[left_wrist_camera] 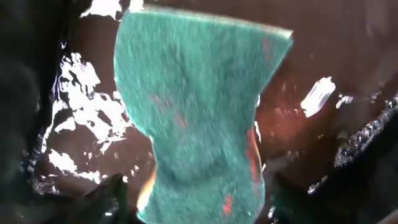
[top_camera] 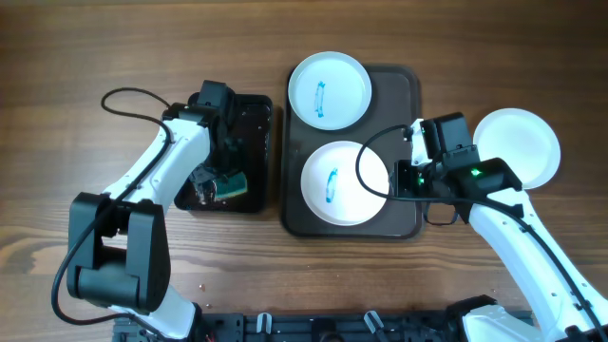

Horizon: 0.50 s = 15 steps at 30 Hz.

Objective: Clean dirty plates on tray and stack at the side

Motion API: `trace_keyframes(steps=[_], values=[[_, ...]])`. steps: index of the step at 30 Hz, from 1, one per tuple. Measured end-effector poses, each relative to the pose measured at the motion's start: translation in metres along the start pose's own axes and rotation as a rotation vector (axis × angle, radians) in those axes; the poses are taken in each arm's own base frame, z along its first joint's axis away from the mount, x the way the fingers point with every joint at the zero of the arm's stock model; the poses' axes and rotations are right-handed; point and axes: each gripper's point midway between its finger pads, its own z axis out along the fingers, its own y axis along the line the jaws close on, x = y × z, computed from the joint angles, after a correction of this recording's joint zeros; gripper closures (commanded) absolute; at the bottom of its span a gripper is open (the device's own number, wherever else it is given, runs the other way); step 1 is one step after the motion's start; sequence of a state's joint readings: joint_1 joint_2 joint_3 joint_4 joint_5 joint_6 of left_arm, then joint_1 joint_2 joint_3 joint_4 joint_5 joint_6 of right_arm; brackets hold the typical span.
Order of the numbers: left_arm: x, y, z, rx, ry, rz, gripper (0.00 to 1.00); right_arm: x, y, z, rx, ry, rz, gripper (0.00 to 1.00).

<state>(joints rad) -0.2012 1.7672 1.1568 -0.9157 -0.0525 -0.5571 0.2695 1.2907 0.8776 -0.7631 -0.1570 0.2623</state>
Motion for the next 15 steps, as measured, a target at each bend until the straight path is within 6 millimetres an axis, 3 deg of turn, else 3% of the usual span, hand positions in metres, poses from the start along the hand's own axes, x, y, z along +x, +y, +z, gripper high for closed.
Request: trace_keyframes(steps=[4,7,8,10,15], values=[[-0.015,-0.003,0.001,0.005,-0.065,0.011,0.56,0.0,0.0,0.0,0.0,0.0,0.003,0.64],[-0.022,-0.007,0.013,0.017,-0.102,0.015,0.67,0.0,0.0,0.0,0.0,0.0,0.003,0.64],[-0.02,-0.006,0.021,0.009,-0.097,0.014,0.74,0.0,0.0,0.0,0.0,0.0,0.006,0.64],[-0.018,-0.003,0.031,-0.006,-0.085,0.015,0.96,0.0,0.0,0.0,0.0,0.0,0.008,0.64],[-0.016,-0.001,0.033,-0.011,-0.071,0.017,0.96,0.0,0.0,0.0,0.0,0.0,0.018,0.59]])
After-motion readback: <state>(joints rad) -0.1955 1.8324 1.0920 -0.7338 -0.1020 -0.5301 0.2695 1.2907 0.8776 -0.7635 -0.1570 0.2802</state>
